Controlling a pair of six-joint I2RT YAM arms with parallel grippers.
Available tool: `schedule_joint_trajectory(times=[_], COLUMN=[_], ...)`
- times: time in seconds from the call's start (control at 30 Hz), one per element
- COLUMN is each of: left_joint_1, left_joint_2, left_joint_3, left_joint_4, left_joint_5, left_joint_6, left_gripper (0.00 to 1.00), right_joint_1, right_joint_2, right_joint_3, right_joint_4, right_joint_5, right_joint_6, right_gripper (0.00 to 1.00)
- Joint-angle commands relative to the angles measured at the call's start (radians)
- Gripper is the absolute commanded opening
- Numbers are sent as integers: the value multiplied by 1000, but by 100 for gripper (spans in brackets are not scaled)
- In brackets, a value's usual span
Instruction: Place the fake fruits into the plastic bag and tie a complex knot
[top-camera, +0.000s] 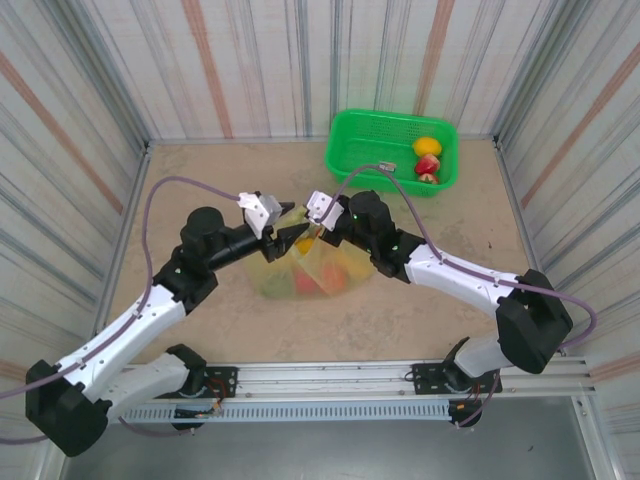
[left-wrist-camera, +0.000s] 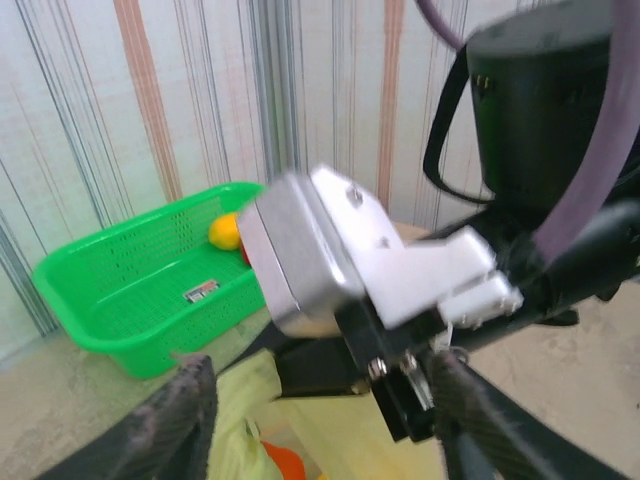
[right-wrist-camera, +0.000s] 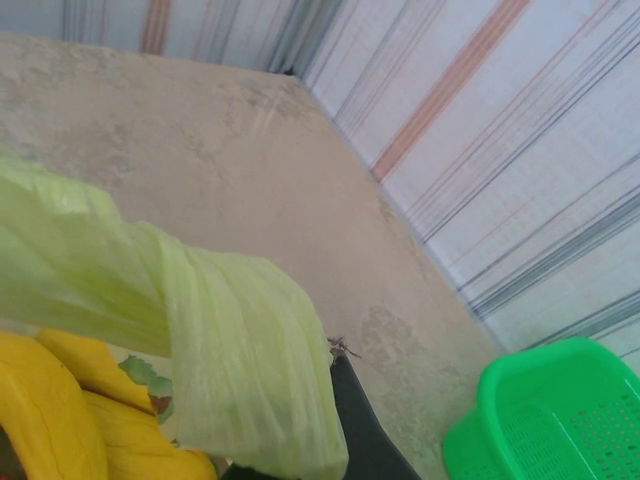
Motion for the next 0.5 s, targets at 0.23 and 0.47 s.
schedule_joint_trajectory(times=[0.23, 0.47], left_joint_1=[165, 161], left_joint_2=[-29, 261], left_joint_3=[61, 153], left_joint_4=[-57, -274], left_joint_5=[-153, -181], left_joint_6=[-111, 33], left_gripper=[69, 50], right_joint_1=[-8, -21], right_joint_2=[-24, -27], right_joint_3=[-15, 8], right_joint_4=[30, -8], right_joint_5=[-111, -175], right_joint_6=[-10, 20], right_gripper=[0, 0])
